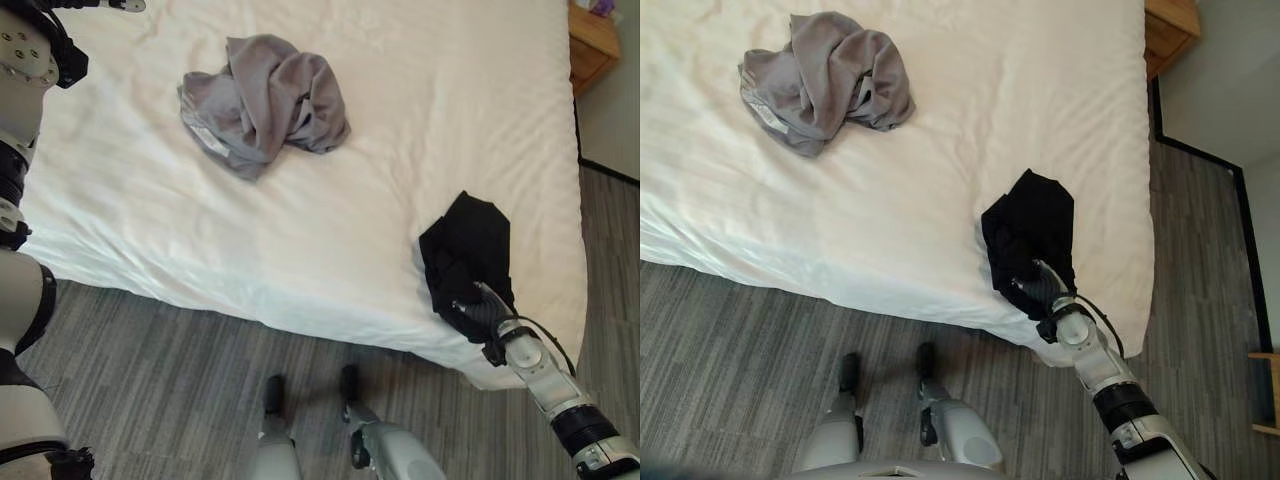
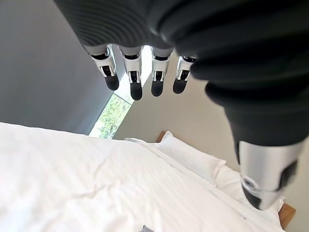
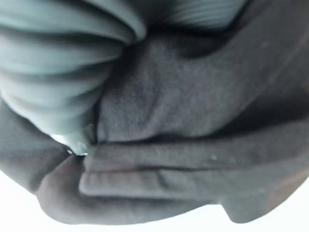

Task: Pick up bed clothes into laundry basket.

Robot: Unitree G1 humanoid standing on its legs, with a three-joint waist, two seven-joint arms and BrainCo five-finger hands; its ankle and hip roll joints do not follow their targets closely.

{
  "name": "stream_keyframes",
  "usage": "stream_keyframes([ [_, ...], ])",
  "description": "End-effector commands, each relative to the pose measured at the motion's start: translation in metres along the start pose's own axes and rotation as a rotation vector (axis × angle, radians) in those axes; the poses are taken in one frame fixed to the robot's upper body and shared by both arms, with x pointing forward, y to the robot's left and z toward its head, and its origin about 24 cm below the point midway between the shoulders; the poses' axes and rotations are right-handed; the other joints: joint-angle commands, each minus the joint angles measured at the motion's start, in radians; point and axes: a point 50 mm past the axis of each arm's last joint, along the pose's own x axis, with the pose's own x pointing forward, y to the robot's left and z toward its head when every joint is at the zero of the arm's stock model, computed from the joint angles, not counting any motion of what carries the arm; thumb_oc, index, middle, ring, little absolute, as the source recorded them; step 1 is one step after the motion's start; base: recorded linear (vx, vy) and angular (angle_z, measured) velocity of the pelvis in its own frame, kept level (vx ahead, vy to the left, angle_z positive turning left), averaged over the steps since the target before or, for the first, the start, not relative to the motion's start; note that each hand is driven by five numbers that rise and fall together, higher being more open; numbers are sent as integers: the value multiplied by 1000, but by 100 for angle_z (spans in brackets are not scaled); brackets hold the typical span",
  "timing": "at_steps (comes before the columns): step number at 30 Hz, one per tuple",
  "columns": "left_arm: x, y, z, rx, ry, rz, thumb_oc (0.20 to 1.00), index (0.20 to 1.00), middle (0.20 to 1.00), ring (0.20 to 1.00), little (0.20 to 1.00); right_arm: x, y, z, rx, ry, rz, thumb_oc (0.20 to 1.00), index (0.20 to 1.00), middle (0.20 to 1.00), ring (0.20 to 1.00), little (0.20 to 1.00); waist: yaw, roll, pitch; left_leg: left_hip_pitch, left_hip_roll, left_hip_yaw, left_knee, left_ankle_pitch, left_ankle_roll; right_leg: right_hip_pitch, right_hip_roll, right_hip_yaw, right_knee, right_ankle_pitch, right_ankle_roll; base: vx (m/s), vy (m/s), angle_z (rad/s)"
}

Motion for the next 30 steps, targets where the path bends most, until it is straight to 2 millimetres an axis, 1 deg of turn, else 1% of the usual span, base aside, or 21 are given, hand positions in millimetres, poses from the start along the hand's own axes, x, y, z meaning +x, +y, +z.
stream_keyframes([
  [1,6,45,13,-53,-16,148,1000,1000,1000,1000,1000,-13,-5,-32,-12,130,8,200,200,200,200,200,6,51,50,38,38,-42,-55,45,34,57,-75,-7,11,44,116,11,37,-2],
  [4,9,41,29,-64,-63,148,1000,1000,1000,1000,1000,-16,-6,-30,3,113,-5,200,200,200,200,200,-13,60,68,10,36,-40,-55,49,35,25,-78,-3,11,49,117,0,0,0],
  [5,11,41,42,-66,-103,155,1000,1000,1000,1000,1000,-17,-10,-28,-4,98,-18,200,200,200,200,200,-22,63,83,-11,35,-40,-55,54,34,7,-80,-2,11,54,116,0,0,0],
  [6,11,41,42,-66,-103,155,1000,1000,1000,1000,1000,-17,-10,-28,-4,99,-18,200,200,200,200,200,-23,63,83,-11,35,-40,-55,54,34,6,-80,-2,11,54,116,-44,20,6],
  [7,11,39,52,-68,-136,156,1000,1000,1000,1000,1000,-18,-14,-25,-9,82,-37,200,200,200,200,200,-34,68,102,-26,34,-41,-55,56,33,-9,-81,1,11,60,117,-24,13,4],
  [9,12,40,56,-68,-148,159,1000,1000,1000,1000,1000,-19,-16,-25,-7,77,-49,200,200,200,200,200,-39,70,109,-36,34,-41,-55,57,34,-19,-81,1,11,62,117,-44,22,-1],
  [10,13,36,61,-59,-158,156,1000,1000,1000,1000,1000,-22,-17,-24,-9,68,-60,200,200,200,200,200,-54,72,127,-59,38,-36,-55,60,36,-46,-80,11,11,72,120,-50,27,-5],
  [14,13,31,59,-43,-149,142,1000,1000,1000,1000,1000,-27,-17,-27,-5,72,-67,200,200,200,200,200,-69,67,143,-71,40,-26,-55,59,36,-66,-78,22,11,80,121,-19,13,-13],
  [16,13,27,58,-36,-148,134,1000,1000,1000,1000,1000,-30,-17,-33,-3,96,-74,200,200,200,200,200,-77,65,149,-80,42,-22,-55,60,36,-78,-76,28,11,82,121,-33,15,-7],
  [17,13,23,58,-15,-144,124,1000,1000,1000,1000,1000,-31,-27,-33,-7,92,-112,200,200,200,200,200,-91,55,167,-105,44,-14,-55,65,36,-103,-73,34,11,87,122,-44,7,-12],
  [18,13,23,58,-15,-144,125,1000,1000,1000,1000,1000,-31,-27,-33,-8,92,-112,200,200,200,200,200,-91,56,165,-108,44,-14,-55,65,36,-106,-73,34,11,88,122,-61,-1,-17],
  [20,14,23,52,49,-109,116,1000,1000,1000,1000,1000,-31,-36,-32,-11,83,-151,200,200,200,200,200,-109,45,181,-148,48,-17,-55,75,34,-143,-73,35,11,101,125,-78,-30,-14],
  [21,15,25,50,121,-92,113,1000,1000,1000,1000,1000,-34,-45,-31,-24,70,-181,200,200,200,200,200,-122,29,200,-190,51,-23,-55,85,28,-180,-70,30,11,108,127,-118,-72,-3],
  [23,15,27,37,165,-30,124,1000,1000,1000,1000,1000,-40,-41,-37,-4,90,-196,200,200,200,200,200,-135,19,211,-249,53,-33,-55,96,23,-235,-68,12,11,118,131,-67,-52,12],
  [24,14,23,28,166,3,122,1000,1000,1000,1000,1000,-42,-37,-39,4,96,-189,200,200,200,200,200,-137,17,209,-265,57,-35,-55,94,21,-250,-66,7,11,115,131,-10,-14,21],
  [25,13,20,20,176,36,110,1000,1000,1000,1000,1000,-44,-32,-41,13,106,-179,200,200,200,200,200,-138,12,210,-274,57,-37,-55,96,20,-258,-65,5,11,114,129,3,-12,16],
  [26,13,19,19,175,37,109,1000,1000,1000,1000,1000,-45,-32,-41,12,107,-179,200,200,200,200,200,-139,14,208,-276,57,-38,-55,96,20,-259,-65,4,11,114,129,-16,-3,7],
  [27,11,14,8,194,82,98,1000,1000,1000,1000,1000,-49,-23,-47,15,130,-154,200,200,200,200,200,-138,12,210,-285,55,-43,-55,99,19,-267,-66,-1,11,113,127,0,0,0],
  [29,9,8,-1,196,120,80,1000,1000,1000,1000,1000,-51,-22,-48,5,129,-142,200,200,200,200,200,-137,10,210,-290,51,-52,-55,100,19,-268,-66,-6,11,111,126,0,0,0],
  [30,9,6,-3,197,130,70,705,705,705,705,705,-52,-22,-49,5,136,-136,200,200,200,200,200,-136,11,210,-290,50,-55,-55,100,19,-267,-67,-7,11,111,126,0,0,0],
])
